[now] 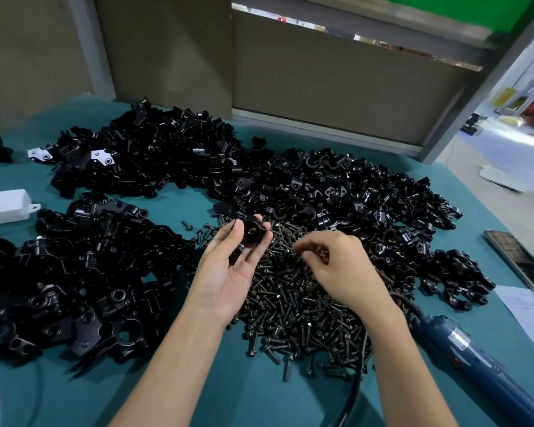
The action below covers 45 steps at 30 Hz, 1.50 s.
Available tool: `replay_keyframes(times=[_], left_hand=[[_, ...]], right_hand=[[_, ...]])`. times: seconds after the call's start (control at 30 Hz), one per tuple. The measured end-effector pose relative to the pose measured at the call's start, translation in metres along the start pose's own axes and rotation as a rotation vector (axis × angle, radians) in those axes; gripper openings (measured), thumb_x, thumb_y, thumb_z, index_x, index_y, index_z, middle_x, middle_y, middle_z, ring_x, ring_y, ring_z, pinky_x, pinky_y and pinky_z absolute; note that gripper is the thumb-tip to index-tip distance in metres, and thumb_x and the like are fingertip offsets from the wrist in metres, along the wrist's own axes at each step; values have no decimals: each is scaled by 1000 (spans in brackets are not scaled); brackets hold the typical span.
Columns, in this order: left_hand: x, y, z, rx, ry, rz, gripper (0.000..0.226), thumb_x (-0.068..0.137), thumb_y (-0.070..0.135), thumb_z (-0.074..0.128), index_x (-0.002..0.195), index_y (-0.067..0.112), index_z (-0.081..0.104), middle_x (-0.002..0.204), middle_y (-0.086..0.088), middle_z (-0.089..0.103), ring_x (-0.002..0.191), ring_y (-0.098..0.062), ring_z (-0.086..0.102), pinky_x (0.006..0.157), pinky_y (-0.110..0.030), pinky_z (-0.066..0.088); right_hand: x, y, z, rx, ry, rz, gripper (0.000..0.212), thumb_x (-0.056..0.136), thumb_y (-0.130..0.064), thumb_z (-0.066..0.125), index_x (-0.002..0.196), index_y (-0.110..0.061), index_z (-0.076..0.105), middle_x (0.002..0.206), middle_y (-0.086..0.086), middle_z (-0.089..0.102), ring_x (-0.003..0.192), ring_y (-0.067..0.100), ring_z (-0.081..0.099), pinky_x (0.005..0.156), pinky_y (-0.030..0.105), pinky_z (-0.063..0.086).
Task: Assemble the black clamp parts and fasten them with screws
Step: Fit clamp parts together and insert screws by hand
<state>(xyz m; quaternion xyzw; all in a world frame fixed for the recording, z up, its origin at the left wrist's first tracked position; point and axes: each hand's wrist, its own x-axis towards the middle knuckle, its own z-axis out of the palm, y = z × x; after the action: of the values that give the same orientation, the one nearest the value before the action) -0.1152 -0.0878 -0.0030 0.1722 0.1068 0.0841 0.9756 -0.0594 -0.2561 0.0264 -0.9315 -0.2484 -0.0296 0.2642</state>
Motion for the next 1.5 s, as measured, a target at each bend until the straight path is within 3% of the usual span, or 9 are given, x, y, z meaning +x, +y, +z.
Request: replay_keyframes(times=[0.3, 0.43, 0.57, 0.7, 0.9, 1.07, 1.27, 1.37, 1.5], left_hand=[[2, 3, -2, 13, -39, 7, 30, 85, 12, 65, 112, 0, 59, 111, -19, 73, 104, -33, 72, 85, -38, 60], [2, 5, -4, -7, -38, 21, 34, 85, 12, 65, 116, 2, 57, 111, -20, 72, 105, -34, 71, 86, -39, 60], [3, 7, -5, -15, -29, 29, 33, 85, 12, 65, 115, 2, 57, 111, -20, 72, 105, -34, 71, 89, -40, 60], [3, 7, -5, -12, -28, 32, 31, 85, 12, 64, 114, 1, 58, 112, -20, 72, 105, -34, 71, 88, -40, 60], [3, 5, -4, -8, -21, 22, 28, 85, 12, 64, 110, 1, 59, 112, -21, 72, 105, -35, 71, 87, -41, 60], [3, 5, -5, 21, -25, 33, 29, 85, 13, 64, 111, 2, 58, 110, -20, 73, 103, -33, 72, 87, -39, 60], [4, 7, -8, 55, -35, 49, 32, 88, 15, 63, 117, 2, 58, 111, -17, 73, 104, -31, 72, 88, -38, 60], [5, 8, -8, 39, -34, 49, 31, 87, 14, 64, 114, 1, 59, 110, -18, 73, 103, -32, 72, 89, -39, 59], [5, 8, -8, 37, -33, 49, 27, 87, 14, 64, 111, 1, 60, 110, -18, 73, 102, -31, 72, 88, -39, 60]], right_hand=[[9, 10, -5, -81, -102, 60, 22, 92, -20, 70, 111, -29, 74, 111, -8, 69, 112, 13, 56, 97, 32, 48], [11, 9, 1, -53, -122, 69, 8, 89, -21, 74, 96, -24, 75, 100, -11, 62, 95, 13, 61, 87, 38, 55], [12, 11, 2, -35, -118, 51, 16, 89, -18, 73, 82, -31, 68, 87, -18, 61, 82, 1, 59, 73, 16, 47], [8, 16, -2, 217, -67, 96, 19, 88, -17, 74, 81, -34, 69, 81, -17, 68, 80, -3, 61, 68, 6, 44], [1, 19, -9, 633, 42, 165, 11, 91, -10, 70, 91, -20, 73, 92, -1, 75, 91, 16, 67, 86, 29, 53], [0, 4, 6, 200, 75, 41, 18, 88, -19, 73, 96, -34, 66, 103, -21, 65, 102, 2, 58, 95, 26, 43], [3, -23, 31, -207, 34, 59, 23, 87, -41, 69, 101, -23, 72, 115, -6, 63, 116, 19, 45, 97, 35, 42], [7, -27, 28, -238, 18, 91, 21, 87, -42, 70, 97, -25, 74, 101, -8, 64, 112, 20, 48, 86, 34, 43], [10, -36, 28, -259, 34, 121, 14, 83, -32, 74, 91, -21, 76, 70, -17, 26, 97, 23, 54, 75, 30, 34]])
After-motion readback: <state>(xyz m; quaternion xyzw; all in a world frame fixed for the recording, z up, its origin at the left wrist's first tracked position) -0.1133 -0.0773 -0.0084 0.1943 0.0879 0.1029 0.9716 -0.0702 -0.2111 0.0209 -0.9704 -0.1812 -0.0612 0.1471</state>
